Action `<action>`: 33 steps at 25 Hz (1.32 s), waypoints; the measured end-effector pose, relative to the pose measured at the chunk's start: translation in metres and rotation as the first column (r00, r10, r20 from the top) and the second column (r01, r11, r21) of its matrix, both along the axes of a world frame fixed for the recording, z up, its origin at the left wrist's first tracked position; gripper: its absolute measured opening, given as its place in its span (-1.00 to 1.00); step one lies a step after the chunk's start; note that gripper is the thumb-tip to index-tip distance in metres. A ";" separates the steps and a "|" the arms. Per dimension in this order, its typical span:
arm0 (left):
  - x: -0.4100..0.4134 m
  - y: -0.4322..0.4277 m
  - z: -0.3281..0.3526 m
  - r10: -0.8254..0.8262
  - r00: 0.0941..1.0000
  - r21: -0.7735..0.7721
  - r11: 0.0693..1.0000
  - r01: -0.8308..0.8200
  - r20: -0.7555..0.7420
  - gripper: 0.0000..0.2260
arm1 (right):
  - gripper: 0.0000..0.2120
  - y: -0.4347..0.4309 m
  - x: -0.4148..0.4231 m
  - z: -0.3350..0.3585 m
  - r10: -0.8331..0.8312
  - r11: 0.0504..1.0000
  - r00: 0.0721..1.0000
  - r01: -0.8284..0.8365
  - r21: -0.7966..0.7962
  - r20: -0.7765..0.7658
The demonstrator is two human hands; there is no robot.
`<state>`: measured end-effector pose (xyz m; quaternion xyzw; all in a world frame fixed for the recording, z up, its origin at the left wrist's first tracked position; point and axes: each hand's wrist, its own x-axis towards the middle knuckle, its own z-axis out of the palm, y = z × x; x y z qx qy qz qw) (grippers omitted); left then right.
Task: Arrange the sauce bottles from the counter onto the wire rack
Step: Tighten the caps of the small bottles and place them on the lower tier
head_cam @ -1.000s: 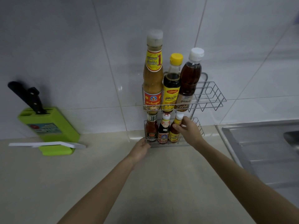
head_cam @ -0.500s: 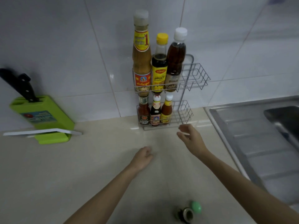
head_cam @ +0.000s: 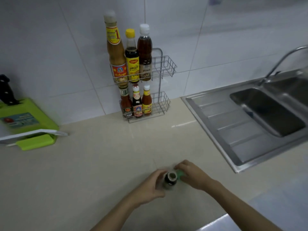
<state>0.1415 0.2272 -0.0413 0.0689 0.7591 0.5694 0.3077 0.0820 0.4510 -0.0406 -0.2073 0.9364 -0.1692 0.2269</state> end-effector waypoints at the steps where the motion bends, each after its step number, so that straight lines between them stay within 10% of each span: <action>1: 0.007 0.008 -0.002 0.042 0.999 0.010 0.999 -0.042 -0.023 -0.36 | -0.57 -0.001 0.008 -0.003 0.030 0.999 0.999 -0.029 0.044 -0.027; 6: 0.009 0.032 -0.002 0.234 0.954 -0.096 0.962 -0.255 -0.186 -0.51 | -0.65 -0.006 0.027 -0.010 -0.026 0.990 0.988 0.046 0.131 -0.152; 9: 0.009 0.030 0.001 0.212 0.964 -0.046 0.974 -0.222 -0.158 -0.61 | -0.67 -0.001 0.035 0.003 -0.204 0.976 0.966 0.189 -0.106 -0.158; 15: 0.010 0.018 0.016 0.294 0.938 0.040 0.956 -0.292 -0.182 -0.70 | -0.79 -0.004 0.036 0.068 -0.411 0.570 0.897 0.391 -0.723 0.161; 33: 0.023 0.005 0.060 0.346 0.905 0.097 0.938 -0.333 -0.248 -0.62 | -0.66 -0.025 0.003 0.140 0.160 0.794 0.950 -0.286 -0.537 -0.269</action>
